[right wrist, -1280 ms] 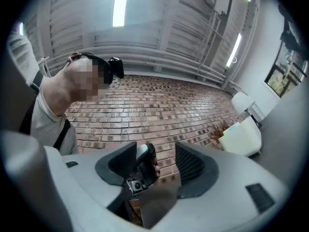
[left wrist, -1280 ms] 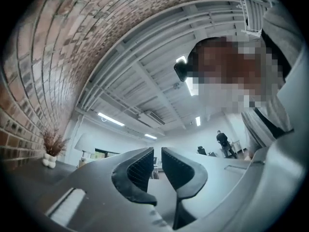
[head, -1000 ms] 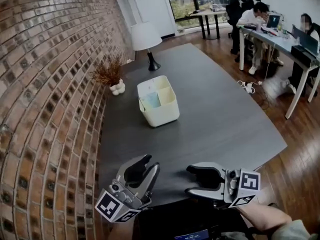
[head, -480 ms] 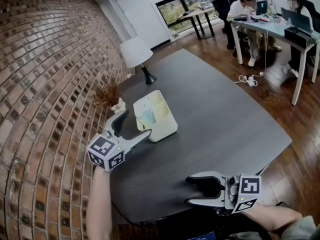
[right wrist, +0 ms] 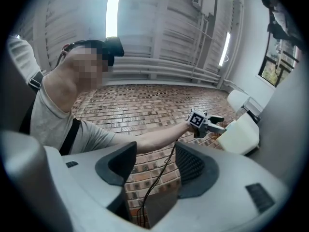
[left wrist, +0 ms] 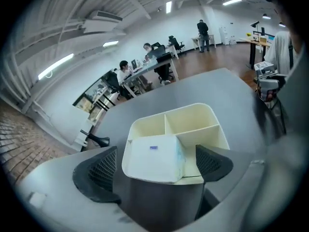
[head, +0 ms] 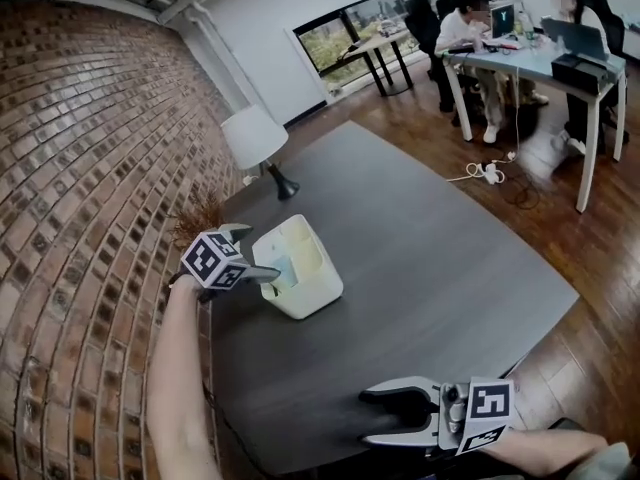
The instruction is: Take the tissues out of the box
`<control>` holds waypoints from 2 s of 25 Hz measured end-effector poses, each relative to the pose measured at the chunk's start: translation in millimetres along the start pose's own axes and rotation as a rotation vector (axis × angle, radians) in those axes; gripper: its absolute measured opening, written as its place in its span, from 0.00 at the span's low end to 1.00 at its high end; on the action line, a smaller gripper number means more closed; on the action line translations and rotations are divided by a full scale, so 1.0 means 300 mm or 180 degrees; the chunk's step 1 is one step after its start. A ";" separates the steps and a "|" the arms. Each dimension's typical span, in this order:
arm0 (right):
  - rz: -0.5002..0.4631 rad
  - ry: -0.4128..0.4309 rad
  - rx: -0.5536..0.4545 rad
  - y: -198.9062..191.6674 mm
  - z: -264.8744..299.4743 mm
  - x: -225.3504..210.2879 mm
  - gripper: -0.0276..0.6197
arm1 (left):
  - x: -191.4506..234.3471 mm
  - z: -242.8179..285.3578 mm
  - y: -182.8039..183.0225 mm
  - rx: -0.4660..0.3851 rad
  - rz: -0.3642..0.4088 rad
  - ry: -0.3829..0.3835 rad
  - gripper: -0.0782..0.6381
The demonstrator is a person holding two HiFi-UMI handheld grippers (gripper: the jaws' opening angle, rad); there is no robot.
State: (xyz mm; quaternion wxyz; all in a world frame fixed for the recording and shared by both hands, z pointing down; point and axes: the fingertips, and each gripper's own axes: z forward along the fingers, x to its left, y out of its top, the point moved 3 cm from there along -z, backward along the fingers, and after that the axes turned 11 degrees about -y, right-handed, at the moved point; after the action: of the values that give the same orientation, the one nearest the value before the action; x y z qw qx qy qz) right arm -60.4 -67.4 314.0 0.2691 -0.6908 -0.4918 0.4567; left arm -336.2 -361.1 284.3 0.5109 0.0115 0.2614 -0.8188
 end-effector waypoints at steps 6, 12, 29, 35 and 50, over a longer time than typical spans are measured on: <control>0.0040 -0.0031 -0.0009 -0.011 -0.014 -0.016 0.45 | 0.050 0.096 -0.023 0.0496 0.0067 -0.0181 0.82; 0.0176 -0.0055 -0.0079 0.011 -0.017 -0.032 0.45 | 0.065 0.158 -0.035 0.0689 0.0072 -0.0377 0.83; 0.0195 -0.0105 -0.0119 0.004 -0.022 -0.052 0.45 | 0.063 0.145 -0.016 0.0871 0.0053 -0.0453 0.78; 0.0119 -0.0112 -0.0093 -0.002 -0.025 -0.052 0.45 | 0.082 0.017 0.009 0.0630 -0.0008 -0.0192 0.78; 0.0191 -0.0259 -0.0225 0.018 -0.047 -0.083 0.45 | -0.472 -0.540 0.117 -0.3795 -0.0870 0.0363 0.77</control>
State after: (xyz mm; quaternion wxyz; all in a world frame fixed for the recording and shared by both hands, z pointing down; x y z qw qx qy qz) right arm -47.9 -91.4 324.8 0.2106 -0.6952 -0.4972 0.4746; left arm -279.3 -184.1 170.5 0.3050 -0.2662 0.7005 -0.5878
